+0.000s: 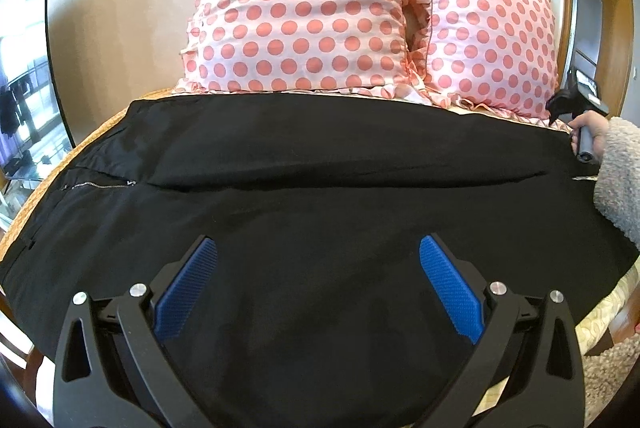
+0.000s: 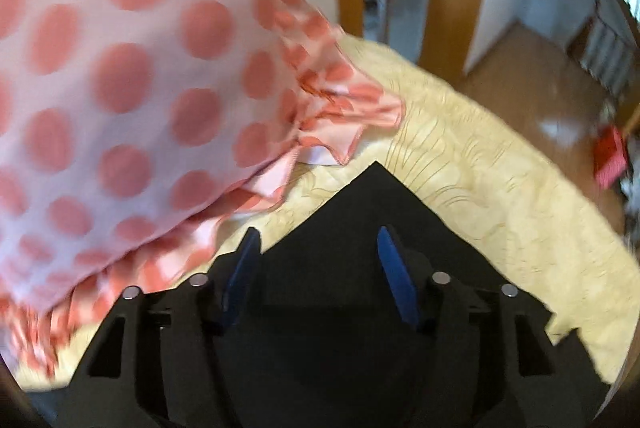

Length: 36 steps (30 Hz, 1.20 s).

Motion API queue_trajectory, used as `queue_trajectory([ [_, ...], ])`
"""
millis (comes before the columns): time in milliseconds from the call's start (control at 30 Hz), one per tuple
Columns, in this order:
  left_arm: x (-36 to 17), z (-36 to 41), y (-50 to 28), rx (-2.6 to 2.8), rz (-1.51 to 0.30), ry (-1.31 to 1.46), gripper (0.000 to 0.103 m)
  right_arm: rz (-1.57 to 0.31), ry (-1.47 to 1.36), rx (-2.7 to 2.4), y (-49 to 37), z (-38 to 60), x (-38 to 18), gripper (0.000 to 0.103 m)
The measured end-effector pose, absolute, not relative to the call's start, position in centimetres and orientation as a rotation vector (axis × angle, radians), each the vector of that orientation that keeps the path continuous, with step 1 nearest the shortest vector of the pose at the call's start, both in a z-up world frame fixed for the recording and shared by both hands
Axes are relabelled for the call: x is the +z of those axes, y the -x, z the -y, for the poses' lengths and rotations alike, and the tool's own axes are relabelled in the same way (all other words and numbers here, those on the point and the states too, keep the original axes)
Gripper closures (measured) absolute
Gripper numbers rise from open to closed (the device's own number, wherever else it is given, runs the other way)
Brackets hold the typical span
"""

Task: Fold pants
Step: 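Grasp the trouser hem with the right gripper and lift it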

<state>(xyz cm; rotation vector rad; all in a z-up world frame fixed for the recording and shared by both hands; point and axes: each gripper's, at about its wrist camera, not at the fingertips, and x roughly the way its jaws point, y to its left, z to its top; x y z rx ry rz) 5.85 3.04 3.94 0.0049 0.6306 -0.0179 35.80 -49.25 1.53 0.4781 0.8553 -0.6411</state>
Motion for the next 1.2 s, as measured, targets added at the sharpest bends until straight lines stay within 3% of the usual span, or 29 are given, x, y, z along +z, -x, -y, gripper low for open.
queue_trajectory([
  [133, 3.7, -3.3, -6.4, -0.002, -0.647, 0.002, 0.002, -0.837, -0.373, -0.663, -35.7, 48.4, 0.4, 0.047],
  [200, 3.6, -3.5, -6.5, 0.003, -0.653, 0.010, 0.002, -0.811, -0.394, -0.637, -34.5, 48.5, 0.3, 0.059],
  [267, 3.5, -3.6, -6.4, 0.006, -0.655, 0.021, 0.002, -0.795, -0.433, -0.586, -33.3, 48.7, 0.3, 0.085],
  [333, 3.5, -4.1, -6.1, -0.001, -0.660, 0.056, 0.002, -0.754, -0.535, -0.491, -31.3, 49.7, 0.4, 0.099],
  [367, 3.6, -4.3, -6.0, -0.003, -0.660, 0.070, 0.003, -0.728, -0.569, -0.462, -30.0, 50.3, 0.9, 0.100],
  [567, 4.2, -5.6, -4.3, 0.018, -0.628, 0.138, 0.004, -0.506, -0.589, -0.298, -20.0, 48.7, 5.2, 0.101],
  [700, 4.3, -5.5, -3.8, 0.008, -0.633, 0.161, 0.004, -0.462, -0.669, -0.229, -14.3, 49.1, 4.7, 0.101],
  [933, 4.9, -5.4, -3.1, 0.003, -0.605, 0.174, 0.004, -0.558, -0.780, -0.210, -6.6, 48.0, -1.7, 0.101],
  [1067, 5.0, -5.5, -3.1, -0.013, -0.601, 0.204, 0.004, -0.574, -0.845, -0.181, -6.1, 48.4, -2.2, 0.098],
  [1100, 5.1, -5.5, -3.1, -0.013, -0.597, 0.209, 0.004, -0.583, -0.869, -0.174, -6.2, 48.7, -2.1, 0.095],
  [1133, 5.1, -5.6, -3.0, -0.009, -0.591, 0.215, 0.004, -0.591, -0.889, -0.173, -6.3, 48.8, -2.1, 0.083],
  [1167, 5.0, -5.8, -2.9, -0.001, -0.586, 0.224, 0.003, -0.595, -0.907, -0.175, -6.3, 49.1, -2.1, 0.063],
  [1200, 5.0, -6.0, -2.9, 0.002, -0.585, 0.234, 0.003, -0.593, -0.923, -0.175, -6.1, 49.2, -2.4, 0.053],
])
